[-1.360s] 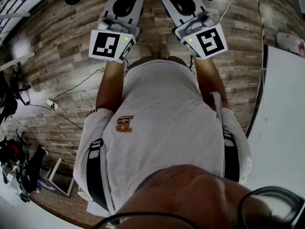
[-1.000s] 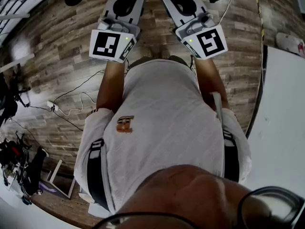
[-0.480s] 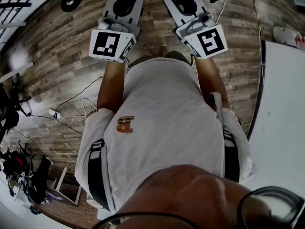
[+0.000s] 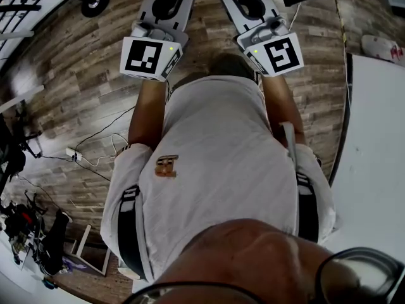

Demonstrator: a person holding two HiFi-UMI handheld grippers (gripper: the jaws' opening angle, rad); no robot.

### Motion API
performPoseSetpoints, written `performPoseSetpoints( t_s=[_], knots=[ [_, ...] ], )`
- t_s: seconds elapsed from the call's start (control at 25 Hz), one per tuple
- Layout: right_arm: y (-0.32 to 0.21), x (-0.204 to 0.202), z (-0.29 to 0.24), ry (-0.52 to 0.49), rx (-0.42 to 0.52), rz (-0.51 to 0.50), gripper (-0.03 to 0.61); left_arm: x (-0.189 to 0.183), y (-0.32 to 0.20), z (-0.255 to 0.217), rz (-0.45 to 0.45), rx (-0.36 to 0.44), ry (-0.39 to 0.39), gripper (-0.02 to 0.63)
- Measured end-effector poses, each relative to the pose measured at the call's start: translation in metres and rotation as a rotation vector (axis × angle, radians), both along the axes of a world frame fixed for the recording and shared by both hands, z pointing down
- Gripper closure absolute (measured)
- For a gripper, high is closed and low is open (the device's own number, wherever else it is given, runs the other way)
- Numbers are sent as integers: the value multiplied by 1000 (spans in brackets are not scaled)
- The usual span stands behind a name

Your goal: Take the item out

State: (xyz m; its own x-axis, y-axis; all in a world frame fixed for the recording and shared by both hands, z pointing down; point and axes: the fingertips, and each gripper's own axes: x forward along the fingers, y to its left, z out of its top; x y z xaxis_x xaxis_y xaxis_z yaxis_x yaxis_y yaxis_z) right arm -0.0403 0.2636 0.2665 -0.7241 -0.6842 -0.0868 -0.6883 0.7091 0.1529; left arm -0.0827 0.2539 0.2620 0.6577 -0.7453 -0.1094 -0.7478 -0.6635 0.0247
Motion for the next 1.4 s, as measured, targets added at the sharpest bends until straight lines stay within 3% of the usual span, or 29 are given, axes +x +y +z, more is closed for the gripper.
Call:
performPoseSetpoints(
  t_s=[0.4,0.76,0.88,1.08,1.4],
  knots=[
    [-42,-2,14,15,-10,1,545,-9,-39,9,-19,-4,-14,595],
    [-116,-2,19,0,17,-9,545,-13,-104,17,-41,0,-36,595],
    [-141,3,22,32,8,-13,545,-8,-130,18,-46,-6,-39,595],
    [-200,9,19,-9,42,-21,545,-1,-185,22,-54,-11,-49,595],
    [-285,29,18,6,49,-29,545,19,-271,24,-75,-29,-53,595]
  ],
)
